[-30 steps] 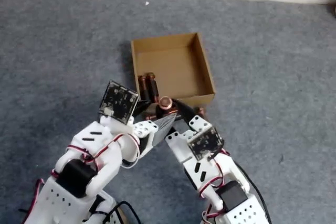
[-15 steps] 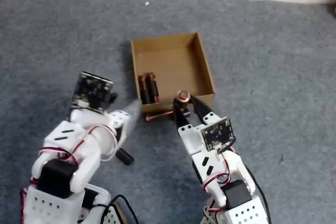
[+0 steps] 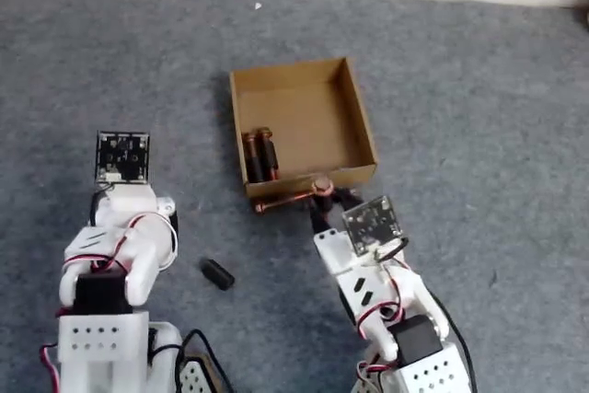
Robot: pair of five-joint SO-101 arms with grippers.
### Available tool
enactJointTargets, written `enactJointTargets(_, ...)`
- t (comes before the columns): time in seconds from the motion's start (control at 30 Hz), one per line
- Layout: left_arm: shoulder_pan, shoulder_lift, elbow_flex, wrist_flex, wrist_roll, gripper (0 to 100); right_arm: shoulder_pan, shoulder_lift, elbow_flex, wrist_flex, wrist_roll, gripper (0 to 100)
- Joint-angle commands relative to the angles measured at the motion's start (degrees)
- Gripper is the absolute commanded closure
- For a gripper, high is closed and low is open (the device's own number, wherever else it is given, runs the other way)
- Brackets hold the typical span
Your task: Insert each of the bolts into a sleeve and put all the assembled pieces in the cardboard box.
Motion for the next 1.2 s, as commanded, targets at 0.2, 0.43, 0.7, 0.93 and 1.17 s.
enactJointTargets(0.2, -5.8, -0.5, 8.2, -10.6, -0.6, 99, 0.2, 14.7, -18.8, 2.0, 0.9, 99.3)
enactJointTargets(0.43, -5.9, -0.5, 9.3, -10.8, -0.6, 99, 0.2, 42.9, -34.3, -6.1, 0.9, 99.3)
enactJointTargets(0.7, -5.9, -0.5, 9.4, -10.8, -0.6, 99, 0.2, 71.7, -50.4, -13.2, 0.7, 99.3)
enactJointTargets(0.93, -5.9, -0.5, 9.4, -10.8, -0.6, 99, 0.2, 92.7, -63.2, -13.9, 0.3, 99.3)
enactJointTargets(1.17, -6.0, -0.5, 9.4, -10.8, -0.6, 99, 0.3, 105.7, -71.9, -11.6, 0.3, 98.5)
